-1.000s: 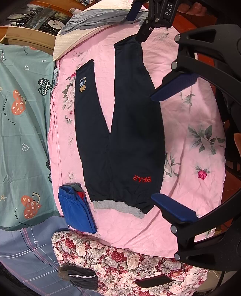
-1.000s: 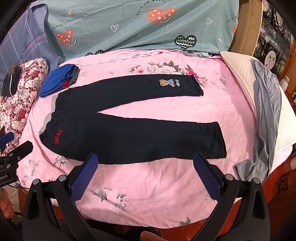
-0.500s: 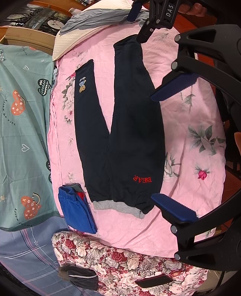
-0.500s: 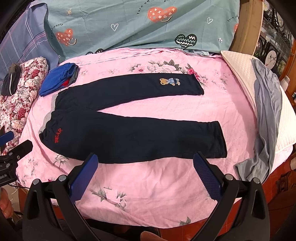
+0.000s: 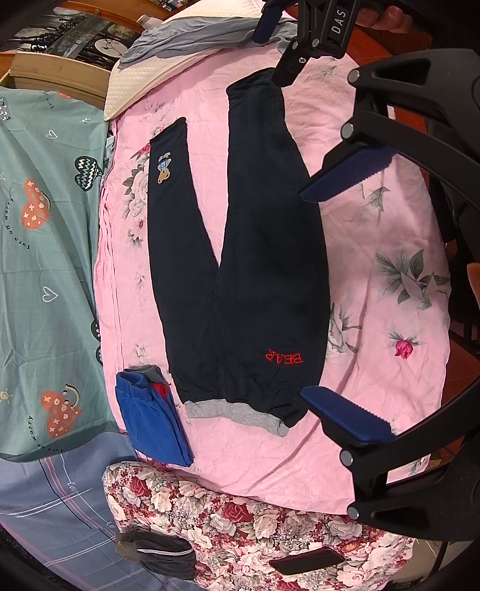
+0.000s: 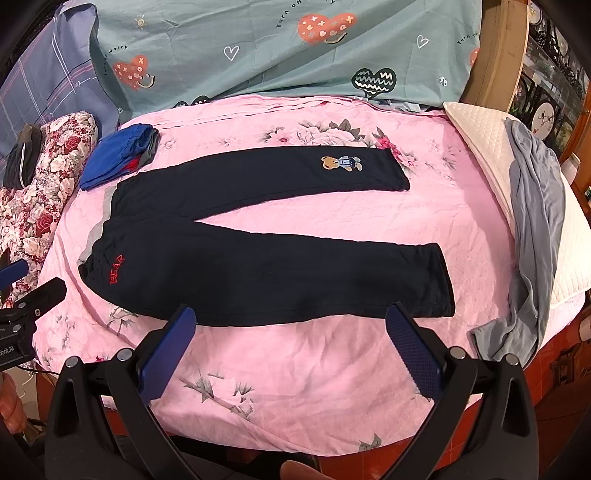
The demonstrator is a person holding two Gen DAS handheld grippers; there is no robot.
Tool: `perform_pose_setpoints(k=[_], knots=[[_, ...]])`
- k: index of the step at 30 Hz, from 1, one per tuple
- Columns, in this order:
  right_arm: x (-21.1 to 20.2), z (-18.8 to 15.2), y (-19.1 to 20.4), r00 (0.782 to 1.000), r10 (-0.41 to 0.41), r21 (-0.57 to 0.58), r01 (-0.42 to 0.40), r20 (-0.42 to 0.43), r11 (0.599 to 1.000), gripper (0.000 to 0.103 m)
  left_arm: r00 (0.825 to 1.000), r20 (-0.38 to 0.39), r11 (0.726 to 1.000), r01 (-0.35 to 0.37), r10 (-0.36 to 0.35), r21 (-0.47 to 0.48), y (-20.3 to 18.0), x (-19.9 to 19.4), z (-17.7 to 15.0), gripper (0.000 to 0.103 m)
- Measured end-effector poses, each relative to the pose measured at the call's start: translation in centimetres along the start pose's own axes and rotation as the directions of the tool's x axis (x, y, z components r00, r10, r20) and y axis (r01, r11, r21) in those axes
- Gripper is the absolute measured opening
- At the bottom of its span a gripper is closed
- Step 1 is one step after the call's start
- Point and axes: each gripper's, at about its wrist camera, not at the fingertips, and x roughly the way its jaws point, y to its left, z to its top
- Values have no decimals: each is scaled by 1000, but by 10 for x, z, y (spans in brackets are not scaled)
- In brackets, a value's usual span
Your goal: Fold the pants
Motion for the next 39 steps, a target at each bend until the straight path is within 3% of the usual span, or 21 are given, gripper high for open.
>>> perform_pose_setpoints(k=[39], knots=[[15,6,3,1000,-2,-10,2,-27,1000,102,1000,-26,1000,-5,5,2,6,16,2,101]])
